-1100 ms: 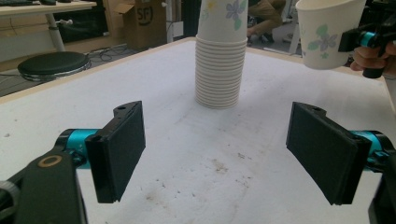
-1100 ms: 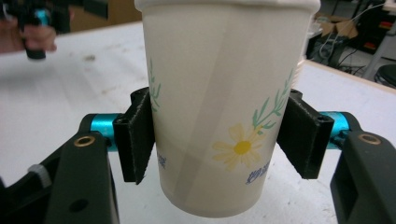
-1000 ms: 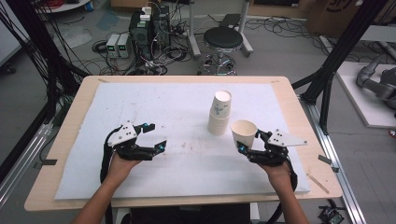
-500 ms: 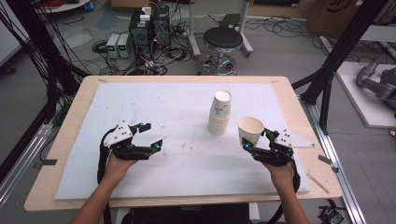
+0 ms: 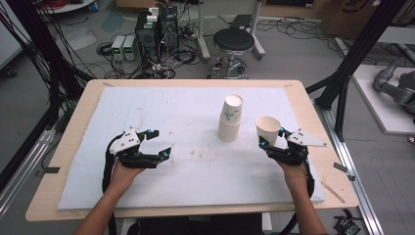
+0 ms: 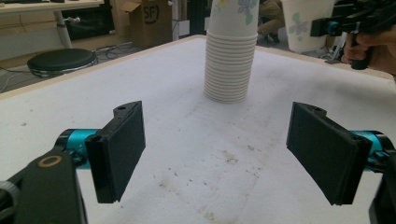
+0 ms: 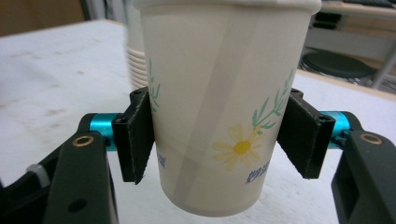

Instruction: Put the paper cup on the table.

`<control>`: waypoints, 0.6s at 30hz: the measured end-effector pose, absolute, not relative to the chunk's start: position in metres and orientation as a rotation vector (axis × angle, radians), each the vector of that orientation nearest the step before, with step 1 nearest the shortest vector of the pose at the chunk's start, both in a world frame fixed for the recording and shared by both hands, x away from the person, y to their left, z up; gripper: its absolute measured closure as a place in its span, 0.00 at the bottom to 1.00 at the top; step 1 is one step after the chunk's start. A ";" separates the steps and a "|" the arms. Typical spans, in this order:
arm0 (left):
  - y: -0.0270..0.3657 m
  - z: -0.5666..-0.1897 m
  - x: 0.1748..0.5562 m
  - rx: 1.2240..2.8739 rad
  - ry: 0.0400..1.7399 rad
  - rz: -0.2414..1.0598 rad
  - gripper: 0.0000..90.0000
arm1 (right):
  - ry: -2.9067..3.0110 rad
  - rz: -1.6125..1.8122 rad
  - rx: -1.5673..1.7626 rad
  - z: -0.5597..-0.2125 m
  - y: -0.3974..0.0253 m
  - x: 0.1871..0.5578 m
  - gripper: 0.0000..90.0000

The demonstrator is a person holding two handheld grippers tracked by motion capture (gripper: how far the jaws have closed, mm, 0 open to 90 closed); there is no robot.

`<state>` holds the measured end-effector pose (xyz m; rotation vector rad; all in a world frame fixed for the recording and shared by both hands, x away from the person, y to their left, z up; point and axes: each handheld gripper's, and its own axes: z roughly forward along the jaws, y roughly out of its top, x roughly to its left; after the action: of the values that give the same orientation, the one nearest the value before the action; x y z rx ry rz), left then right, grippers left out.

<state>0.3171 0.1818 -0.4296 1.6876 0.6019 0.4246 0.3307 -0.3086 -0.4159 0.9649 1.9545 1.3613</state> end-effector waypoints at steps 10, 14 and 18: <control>0.182 -0.430 0.317 1.704 0.603 0.428 0.22 | 1.993 1.225 1.147 -0.437 -0.306 0.361 0.38; 0.183 -0.430 0.317 1.704 0.611 0.430 0.22 | 2.041 1.179 1.200 -0.443 -0.306 0.366 0.38; 0.183 -0.431 0.318 1.708 0.616 0.426 0.22 | 2.084 1.139 1.228 -0.445 -0.305 0.366 0.38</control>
<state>0.3181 0.1829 -0.4312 1.7078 0.6157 0.4263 0.3661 -0.3052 -0.4448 1.2279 2.0835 1.1389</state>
